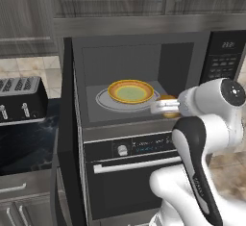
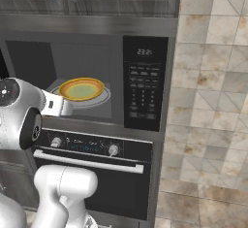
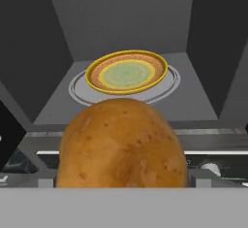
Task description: Retrieve the reheated potato from the microwave, then place the potato, cheese, and condiment on the cutting board.
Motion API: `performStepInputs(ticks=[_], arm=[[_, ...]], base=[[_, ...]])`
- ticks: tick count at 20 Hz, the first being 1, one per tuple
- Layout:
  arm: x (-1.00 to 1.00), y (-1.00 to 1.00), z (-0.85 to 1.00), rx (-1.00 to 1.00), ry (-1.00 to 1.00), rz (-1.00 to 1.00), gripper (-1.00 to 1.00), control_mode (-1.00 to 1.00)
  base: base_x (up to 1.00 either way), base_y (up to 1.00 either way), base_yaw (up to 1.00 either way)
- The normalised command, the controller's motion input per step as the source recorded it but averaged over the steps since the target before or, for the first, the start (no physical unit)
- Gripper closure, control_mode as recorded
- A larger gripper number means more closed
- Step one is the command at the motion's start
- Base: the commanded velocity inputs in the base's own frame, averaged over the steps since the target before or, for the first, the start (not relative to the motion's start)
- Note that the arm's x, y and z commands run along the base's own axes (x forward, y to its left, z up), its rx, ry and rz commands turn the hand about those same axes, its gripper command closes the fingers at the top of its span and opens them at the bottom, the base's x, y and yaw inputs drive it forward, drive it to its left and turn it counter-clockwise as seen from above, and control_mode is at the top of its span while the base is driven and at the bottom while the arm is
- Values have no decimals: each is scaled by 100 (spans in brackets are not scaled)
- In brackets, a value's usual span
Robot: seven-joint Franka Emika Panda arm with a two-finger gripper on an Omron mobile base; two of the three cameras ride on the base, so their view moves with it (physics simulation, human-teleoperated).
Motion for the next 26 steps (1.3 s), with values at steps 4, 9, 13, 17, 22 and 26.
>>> performStepInputs(ticks=[4, 9, 13, 17, 22, 26], arm=[[-52, -3, 9, 2, 0, 0, 100, -100], [-44, 0, 2, 0, 0, 0, 100, -100], [-23, 0, -11, -3, 2, 0, 100, -100], [0, 0, -2, 0, 2, 0, 100, -100], [0, 0, 0, 0, 0, 0, 100, -100], [0, 0, 0, 0, 0, 0, 100, -100]], base=[[0, 0, 0], [0, 0, 0], [0, 0, 0], [0, 0, 0], [0, 0, 0], [0, 0, 0]])
